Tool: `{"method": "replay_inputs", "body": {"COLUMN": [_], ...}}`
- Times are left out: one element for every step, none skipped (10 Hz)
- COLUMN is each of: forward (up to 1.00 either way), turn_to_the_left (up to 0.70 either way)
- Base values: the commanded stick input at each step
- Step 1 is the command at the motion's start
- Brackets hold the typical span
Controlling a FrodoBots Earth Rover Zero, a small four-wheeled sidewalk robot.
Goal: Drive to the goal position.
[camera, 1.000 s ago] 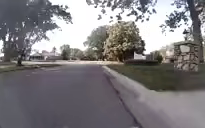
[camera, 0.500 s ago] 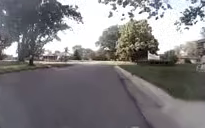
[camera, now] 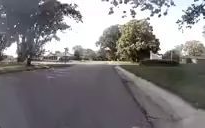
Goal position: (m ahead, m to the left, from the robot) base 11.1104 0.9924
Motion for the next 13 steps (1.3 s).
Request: {"method": "replay_inputs", "body": {"forward": [0.85,0.85,0.53,0.00,0.00,0.00,0.00,0.00,0.00,0.00,0.00,0.00,0.09], "turn_to_the_left": [-0.06,0.00,0.00,0.00,0.00,0.00,0.00,0.00,0.00,0.00,0.00,0.00,0.00]}}
